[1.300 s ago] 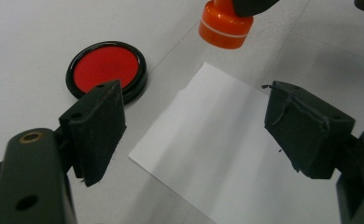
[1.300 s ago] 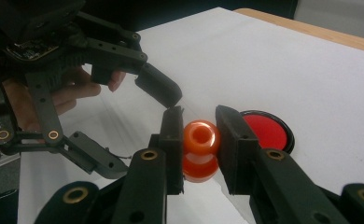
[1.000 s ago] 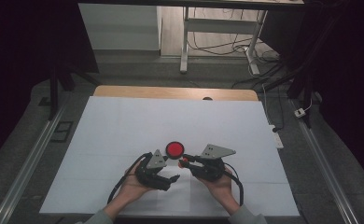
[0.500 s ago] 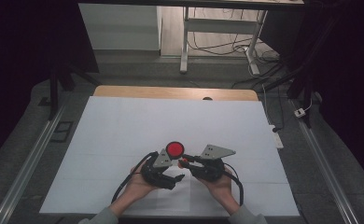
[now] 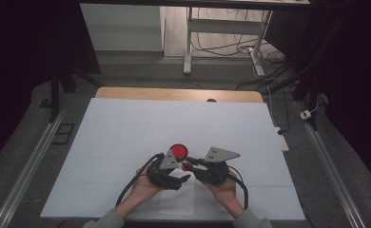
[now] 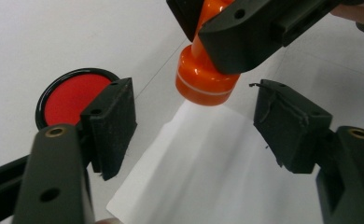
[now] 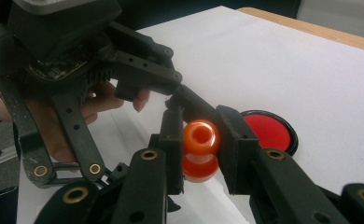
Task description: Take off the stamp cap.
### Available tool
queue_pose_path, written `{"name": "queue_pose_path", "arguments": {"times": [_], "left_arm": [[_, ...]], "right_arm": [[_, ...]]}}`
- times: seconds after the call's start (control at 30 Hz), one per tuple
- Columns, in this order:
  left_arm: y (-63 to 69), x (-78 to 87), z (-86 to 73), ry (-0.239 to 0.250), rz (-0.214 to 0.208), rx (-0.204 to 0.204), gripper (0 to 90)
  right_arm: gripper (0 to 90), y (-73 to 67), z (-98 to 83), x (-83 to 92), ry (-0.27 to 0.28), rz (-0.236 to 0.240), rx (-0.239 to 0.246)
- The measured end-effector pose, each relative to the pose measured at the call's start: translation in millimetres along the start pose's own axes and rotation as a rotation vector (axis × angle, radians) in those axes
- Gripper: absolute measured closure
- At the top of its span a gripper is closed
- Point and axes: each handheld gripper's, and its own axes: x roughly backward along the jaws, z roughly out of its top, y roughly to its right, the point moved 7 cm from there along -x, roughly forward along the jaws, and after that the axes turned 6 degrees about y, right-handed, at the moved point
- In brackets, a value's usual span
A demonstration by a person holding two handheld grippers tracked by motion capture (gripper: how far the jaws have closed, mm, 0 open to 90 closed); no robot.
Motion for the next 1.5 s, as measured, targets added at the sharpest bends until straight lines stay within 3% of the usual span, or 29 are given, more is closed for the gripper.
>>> {"name": "queue_pose_path", "arguments": {"times": [0.77, 1.5], "left_arm": [[3.5, -5.4, 1.2, 0.01, -0.022, -0.035, 51.2], [1.4, -6.9, -0.1, 0.001, -0.02, -0.028, 63.5]], "right_arm": [[72.1, 0.7, -1.1, -0.4, -0.001, 0.0, 0.001], [72.2, 0.9, -1.7, -0.2, 0.0, -0.003, -0.002]]}}
